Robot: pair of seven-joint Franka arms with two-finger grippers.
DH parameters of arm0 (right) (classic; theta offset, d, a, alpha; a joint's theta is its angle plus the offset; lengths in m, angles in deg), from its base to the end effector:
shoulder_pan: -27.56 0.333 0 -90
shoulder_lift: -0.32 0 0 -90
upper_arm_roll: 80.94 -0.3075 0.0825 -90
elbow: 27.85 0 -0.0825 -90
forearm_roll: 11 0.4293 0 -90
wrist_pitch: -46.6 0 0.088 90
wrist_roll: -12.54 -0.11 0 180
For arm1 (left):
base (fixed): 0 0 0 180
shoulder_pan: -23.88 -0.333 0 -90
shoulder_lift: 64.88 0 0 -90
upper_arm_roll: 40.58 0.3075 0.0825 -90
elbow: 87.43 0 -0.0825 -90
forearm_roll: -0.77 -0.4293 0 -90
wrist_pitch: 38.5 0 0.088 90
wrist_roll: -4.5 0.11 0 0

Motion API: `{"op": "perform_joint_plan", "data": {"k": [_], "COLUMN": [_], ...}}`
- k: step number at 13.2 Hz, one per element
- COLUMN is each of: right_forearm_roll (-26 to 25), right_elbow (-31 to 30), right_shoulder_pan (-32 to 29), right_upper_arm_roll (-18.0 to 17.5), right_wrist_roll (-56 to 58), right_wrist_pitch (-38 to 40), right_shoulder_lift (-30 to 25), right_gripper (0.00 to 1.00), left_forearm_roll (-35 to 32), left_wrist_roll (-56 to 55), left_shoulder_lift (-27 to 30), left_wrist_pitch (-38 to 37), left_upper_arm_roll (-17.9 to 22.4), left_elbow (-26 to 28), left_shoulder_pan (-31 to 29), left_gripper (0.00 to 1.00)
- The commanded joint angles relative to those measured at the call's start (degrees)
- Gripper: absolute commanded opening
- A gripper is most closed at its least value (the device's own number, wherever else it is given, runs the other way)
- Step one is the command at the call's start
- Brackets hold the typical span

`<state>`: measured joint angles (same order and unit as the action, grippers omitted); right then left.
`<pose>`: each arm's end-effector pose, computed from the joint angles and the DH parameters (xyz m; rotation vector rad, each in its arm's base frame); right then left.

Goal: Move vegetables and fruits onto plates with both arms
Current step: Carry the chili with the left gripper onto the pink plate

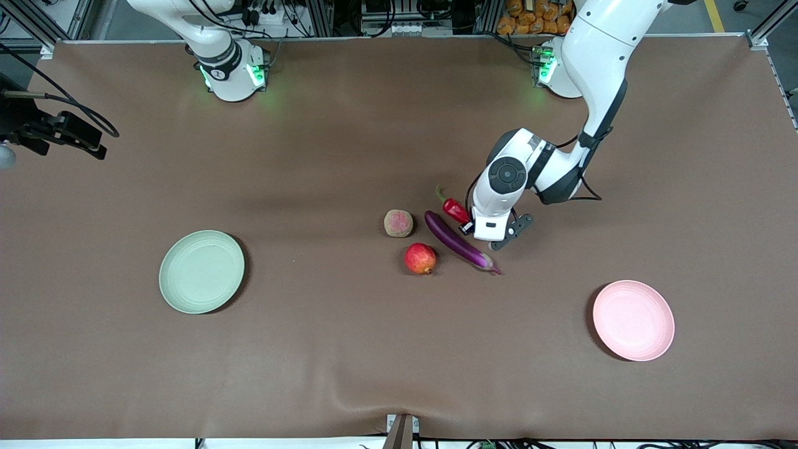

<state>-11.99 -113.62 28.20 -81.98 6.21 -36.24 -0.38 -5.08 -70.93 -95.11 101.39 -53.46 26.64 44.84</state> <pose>0.5828 0.0151 0.6472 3.1183 -0.1295 -0.0587 0.5183 -0.3498 0.1482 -2.9447 -1.0280 0.1184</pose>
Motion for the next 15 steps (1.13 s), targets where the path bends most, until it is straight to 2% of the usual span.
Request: {"op": "perform_joint_plan", "data": {"k": [1, 4, 8, 12, 15], "right_forearm_roll": [-0.32, -0.32, -0.23, -0.32, -0.23], "right_elbow": [0.86, 0.86, 0.86, 0.86, 0.86], "right_shoulder_pan": [-0.21, -0.12, -0.12, -0.03, -0.03], "right_upper_arm_roll": [-0.18, -0.18, -0.18, -0.18, -0.18], "right_wrist_roll": [0.35, 0.27, 0.27, 0.18, 0.09], "right_wrist_pitch": [0.22, 0.22, 0.3, 0.22, 0.22], "right_shoulder_lift": [0.52, 0.61, 0.79, 0.79, 0.87], "right_gripper": [1.0, 1.0, 1.0, 1.0, 1.0], "left_forearm_roll": [-1.71, -1.71, -1.62, -1.54, -1.54], "left_wrist_roll": [-0.77, 1.24, 13.44, 26.09, 37.78], "left_shoulder_lift": [1.3, 6.56, 14.74, 13.53, 8.1], "left_wrist_pitch": [0.39, -4.86, -13.84, -14.46, -14.47], "left_upper_arm_roll": [0.05, 0.13, 0.05, 0.13, 0.22], "left_elbow": [0.0, -0.52, -1.05, -6.04, -13.24], "left_shoulder_pan": [-0.47, -2.31, -9.33, -19.0, -26.29], "left_gripper": [0.0, 0.0, 0.0, 0.0, 0.0]}}
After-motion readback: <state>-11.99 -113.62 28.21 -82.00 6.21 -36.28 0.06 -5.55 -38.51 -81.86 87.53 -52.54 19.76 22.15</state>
